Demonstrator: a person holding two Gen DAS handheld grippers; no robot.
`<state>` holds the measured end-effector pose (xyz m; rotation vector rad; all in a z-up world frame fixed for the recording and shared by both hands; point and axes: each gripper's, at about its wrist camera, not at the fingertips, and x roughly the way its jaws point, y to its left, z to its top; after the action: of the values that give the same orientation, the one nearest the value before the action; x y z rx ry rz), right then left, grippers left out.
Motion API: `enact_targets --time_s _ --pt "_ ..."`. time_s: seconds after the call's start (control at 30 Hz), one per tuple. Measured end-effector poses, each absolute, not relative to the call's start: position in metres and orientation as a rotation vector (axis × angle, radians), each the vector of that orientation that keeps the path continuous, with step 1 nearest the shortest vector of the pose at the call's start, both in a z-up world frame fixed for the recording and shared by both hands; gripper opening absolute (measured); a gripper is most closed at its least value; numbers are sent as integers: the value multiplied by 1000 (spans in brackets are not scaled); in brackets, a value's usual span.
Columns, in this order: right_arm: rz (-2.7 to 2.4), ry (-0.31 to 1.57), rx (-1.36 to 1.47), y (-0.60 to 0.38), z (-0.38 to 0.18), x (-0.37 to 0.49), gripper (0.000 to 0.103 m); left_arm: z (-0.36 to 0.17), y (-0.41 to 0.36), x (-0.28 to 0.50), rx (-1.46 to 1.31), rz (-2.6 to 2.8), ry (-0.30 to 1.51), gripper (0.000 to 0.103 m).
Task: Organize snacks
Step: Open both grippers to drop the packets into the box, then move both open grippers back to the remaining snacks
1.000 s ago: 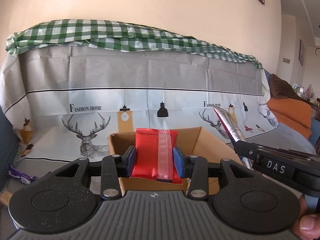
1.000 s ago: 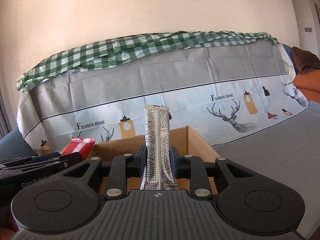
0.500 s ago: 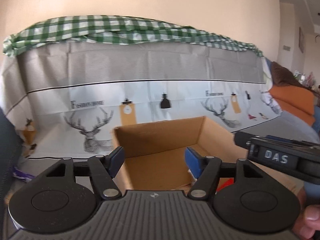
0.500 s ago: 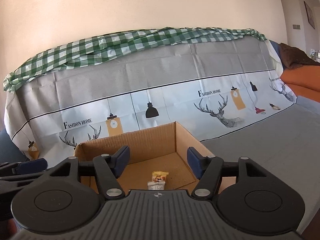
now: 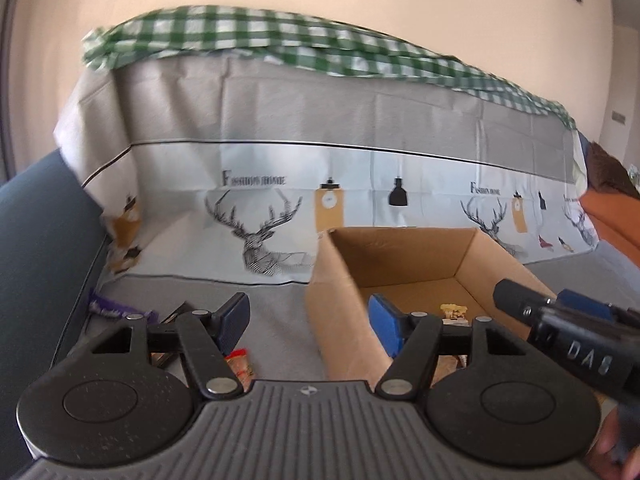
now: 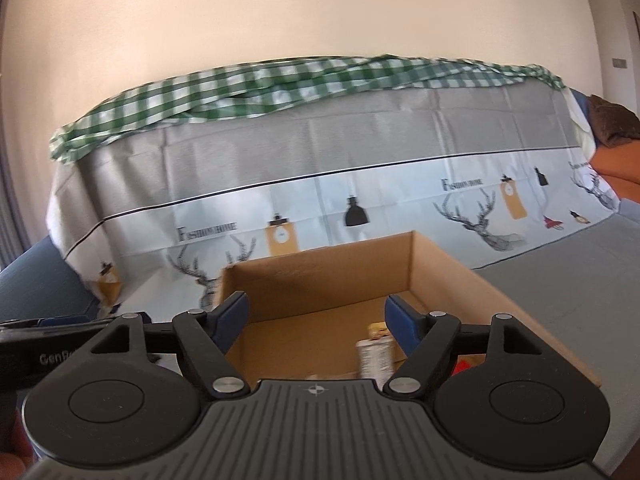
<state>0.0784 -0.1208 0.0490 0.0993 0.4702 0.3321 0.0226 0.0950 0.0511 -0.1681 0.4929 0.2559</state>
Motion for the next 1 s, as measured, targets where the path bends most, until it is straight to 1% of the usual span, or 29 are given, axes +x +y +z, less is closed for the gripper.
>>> enact_targets --time_s 0.07,0.1,0.13,0.17,0.2,0.27,0.3,0.37,0.5,0.67,0.77,0.83,0.97,1.0 --pt "357 464 90 -110 49 72 75 51 104 17 -180 268 499 64" --pt "373 463 88 -104 49 68 74 51 109 14 -184 275 503 59" --pt "388 460 85 -99 48 65 70 50 113 12 -185 281 505 56" --pt "404 458 80 -93 48 62 65 48 117 9 -186 286 502 55" --pt "423 458 76 -87 47 61 62 44 122 6 -188 293 499 54" --pt "462 464 76 -76 45 57 49 33 131 5 -195 316 533 50" --pt "481 468 78 -70 44 56 46 28 137 7 -200 334 560 47" --pt "521 475 75 -58 41 52 39 23 150 8 -218 367 571 47" --pt "593 480 54 -31 35 45 38 16 179 7 -315 430 583 47" --pt "647 513 22 -4 23 42 38 -1 223 4 -510 568 629 49" --pt "673 545 7 9 14 43 38 -14 246 2 -621 630 674 54" --pt "690 578 1 16 8 46 39 -23 259 -1 -686 660 689 55" --pt "702 586 -46 33 -10 50 39 -34 276 -7 -747 700 701 57" --pt "698 595 -45 36 -15 53 39 -37 277 -7 -748 705 701 58"
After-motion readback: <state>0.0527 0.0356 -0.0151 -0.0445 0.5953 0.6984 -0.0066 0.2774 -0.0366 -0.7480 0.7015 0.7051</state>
